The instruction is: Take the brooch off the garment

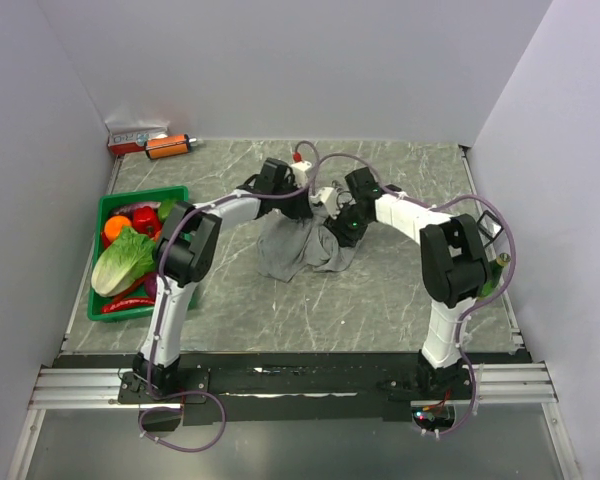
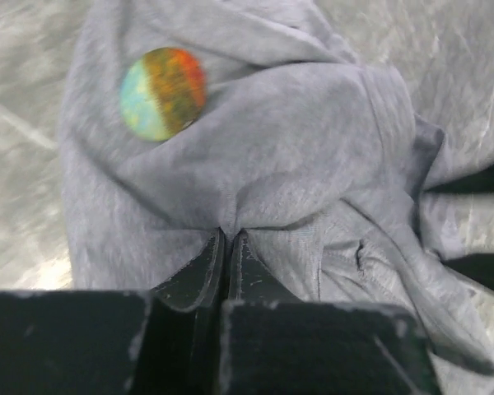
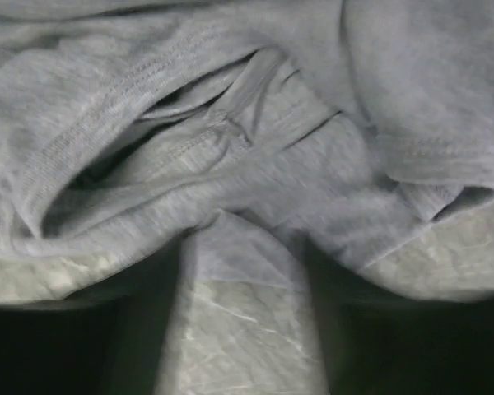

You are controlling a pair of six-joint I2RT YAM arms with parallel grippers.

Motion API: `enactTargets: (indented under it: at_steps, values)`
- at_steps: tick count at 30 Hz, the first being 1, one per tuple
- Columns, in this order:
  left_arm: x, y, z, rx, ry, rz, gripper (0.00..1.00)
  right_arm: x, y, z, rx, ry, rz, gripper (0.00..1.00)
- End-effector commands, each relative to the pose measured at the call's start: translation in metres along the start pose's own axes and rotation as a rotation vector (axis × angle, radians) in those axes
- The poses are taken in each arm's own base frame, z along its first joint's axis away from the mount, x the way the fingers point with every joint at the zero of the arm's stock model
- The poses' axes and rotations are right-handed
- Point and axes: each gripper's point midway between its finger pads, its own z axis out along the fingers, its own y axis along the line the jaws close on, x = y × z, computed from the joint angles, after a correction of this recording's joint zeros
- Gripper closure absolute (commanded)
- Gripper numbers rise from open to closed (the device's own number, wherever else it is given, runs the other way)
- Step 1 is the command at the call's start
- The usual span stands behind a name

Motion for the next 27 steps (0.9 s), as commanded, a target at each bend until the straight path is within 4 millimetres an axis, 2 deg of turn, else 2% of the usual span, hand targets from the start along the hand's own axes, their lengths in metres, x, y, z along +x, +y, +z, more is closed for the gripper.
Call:
enactTargets:
  at_steps: [1, 2, 4, 5, 7, 8, 9, 10, 11, 12, 13, 14, 15, 17, 18, 19, 20, 22, 23, 25, 27]
  values:
    - [-0.061, 0.017, -0.048, 0.016, -0.152, -0.075, 0.99, -0.002, -0.023, 0.005, 0.119, 0.055, -0.026, 0.68]
    - [-0.078, 0.025, -0.070, 0.003, -0.193, -0.085, 0.99, 0.001, -0.025, 0.005, 0.124, 0.071, -0.013, 0.85]
    - [-0.091, 0.030, -0.094, 0.020, -0.229, -0.113, 0.99, 0.009, -0.028, 0.000, 0.140, 0.097, -0.001, 0.96]
    - [-0.102, 0.042, -0.117, -0.005, -0.263, -0.120, 0.99, 0.011, -0.034, -0.005, 0.155, 0.091, 0.014, 1.00]
    - [-0.107, 0.048, -0.141, -0.008, -0.283, -0.122, 0.99, 0.005, -0.040, -0.025, 0.189, 0.042, 0.031, 1.00]
    - [-0.108, 0.056, -0.163, -0.023, -0.294, -0.129, 0.99, 0.005, -0.047, -0.037, 0.206, 0.018, 0.071, 1.00]
    - [-0.106, 0.059, -0.174, -0.025, -0.293, -0.127, 0.99, -0.003, -0.050, -0.056, 0.227, -0.024, 0.082, 1.00]
    - [-0.102, 0.056, -0.183, 0.001, -0.284, -0.098, 0.99, -0.009, -0.050, -0.067, 0.225, -0.057, 0.093, 1.00]
    - [-0.089, 0.060, -0.199, -0.008, -0.248, -0.127, 0.99, -0.011, -0.051, -0.076, 0.232, -0.074, 0.113, 1.00]
    - [-0.083, 0.060, -0.206, 0.000, -0.230, -0.128, 0.99, -0.010, -0.053, -0.095, 0.251, -0.095, 0.129, 1.00]
    - [-0.073, 0.057, -0.211, 0.029, -0.199, -0.104, 0.99, -0.009, -0.048, -0.100, 0.244, -0.102, 0.133, 1.00]
    - [-0.061, 0.062, -0.217, 0.022, -0.172, -0.117, 0.99, -0.005, -0.047, -0.104, 0.248, -0.101, 0.143, 1.00]
    - [-0.039, 0.062, -0.218, 0.018, -0.098, -0.135, 0.94, -0.003, -0.045, -0.112, 0.262, -0.109, 0.145, 1.00]
    - [-0.018, 0.076, -0.221, -0.053, -0.048, -0.134, 0.74, 0.013, -0.039, -0.110, 0.256, -0.085, 0.168, 1.00]
    - [-0.019, 0.079, -0.224, -0.074, -0.057, -0.126, 0.57, 0.020, -0.040, -0.110, 0.257, -0.076, 0.187, 1.00]
    - [-0.012, 0.078, -0.224, -0.086, -0.059, -0.129, 0.52, 0.025, -0.037, -0.108, 0.243, -0.070, 0.203, 1.00]
    - [-0.027, 0.075, -0.237, -0.128, -0.115, -0.081, 0.48, 0.027, -0.034, -0.105, 0.222, -0.072, 0.221, 1.00]
    - [-0.047, 0.073, -0.244, -0.197, -0.217, -0.008, 0.34, 0.023, -0.031, -0.104, 0.202, -0.089, 0.232, 1.00]
    - [-0.063, 0.064, -0.253, -0.252, -0.262, 0.042, 0.33, 0.018, -0.029, -0.103, 0.182, -0.107, 0.243, 1.00]
    - [-0.069, 0.049, -0.252, -0.249, -0.262, 0.131, 0.32, 0.009, -0.032, -0.105, 0.177, -0.128, 0.246, 1.00]
    - [-0.063, 0.019, -0.235, -0.179, -0.210, 0.191, 0.33, 0.006, -0.034, -0.100, 0.160, -0.124, 0.267, 1.00]
